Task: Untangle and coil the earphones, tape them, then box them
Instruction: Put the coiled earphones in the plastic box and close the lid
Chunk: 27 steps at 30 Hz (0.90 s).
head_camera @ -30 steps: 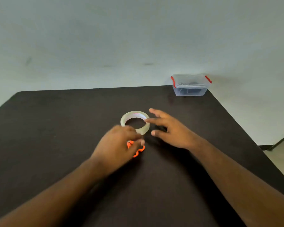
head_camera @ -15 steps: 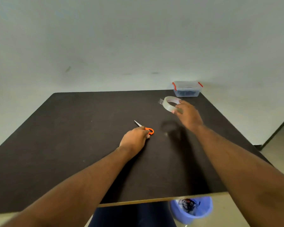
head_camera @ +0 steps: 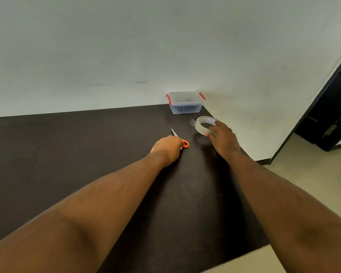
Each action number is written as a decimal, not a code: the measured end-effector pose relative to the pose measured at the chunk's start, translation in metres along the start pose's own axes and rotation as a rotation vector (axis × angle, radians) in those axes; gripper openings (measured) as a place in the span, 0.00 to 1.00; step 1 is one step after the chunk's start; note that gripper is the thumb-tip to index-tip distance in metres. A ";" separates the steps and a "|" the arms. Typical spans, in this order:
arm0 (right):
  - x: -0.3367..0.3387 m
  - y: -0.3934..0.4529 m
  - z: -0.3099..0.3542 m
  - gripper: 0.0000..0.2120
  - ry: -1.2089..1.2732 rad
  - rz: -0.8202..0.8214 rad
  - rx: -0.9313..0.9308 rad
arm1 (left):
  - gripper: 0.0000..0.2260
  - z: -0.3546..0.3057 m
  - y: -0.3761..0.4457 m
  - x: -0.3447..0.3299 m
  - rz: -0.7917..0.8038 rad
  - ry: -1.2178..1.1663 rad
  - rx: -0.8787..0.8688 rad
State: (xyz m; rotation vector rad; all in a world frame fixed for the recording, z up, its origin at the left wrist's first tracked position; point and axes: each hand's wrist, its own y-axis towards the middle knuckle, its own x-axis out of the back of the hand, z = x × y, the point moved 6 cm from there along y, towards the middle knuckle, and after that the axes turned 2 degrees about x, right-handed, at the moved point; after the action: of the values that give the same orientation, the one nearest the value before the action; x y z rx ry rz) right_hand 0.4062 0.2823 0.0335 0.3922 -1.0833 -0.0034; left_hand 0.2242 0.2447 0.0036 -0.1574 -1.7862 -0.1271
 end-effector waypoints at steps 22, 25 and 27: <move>-0.035 0.038 -0.020 0.29 -0.125 -0.128 -0.049 | 0.10 0.013 0.043 0.015 -0.304 -0.331 -0.032; -0.033 0.035 -0.015 0.27 -0.154 -0.155 -0.021 | 0.10 0.022 0.036 0.014 -0.314 -0.431 0.027; -0.032 0.033 -0.010 0.27 -0.227 -0.132 -0.034 | 0.11 0.022 0.029 0.015 -0.248 -0.374 0.036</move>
State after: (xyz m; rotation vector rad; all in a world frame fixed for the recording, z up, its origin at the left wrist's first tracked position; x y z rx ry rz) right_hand 0.3938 0.3221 0.0122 0.4398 -1.2773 -0.1865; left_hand 0.2048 0.2776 0.0131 0.0736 -2.1762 -0.2561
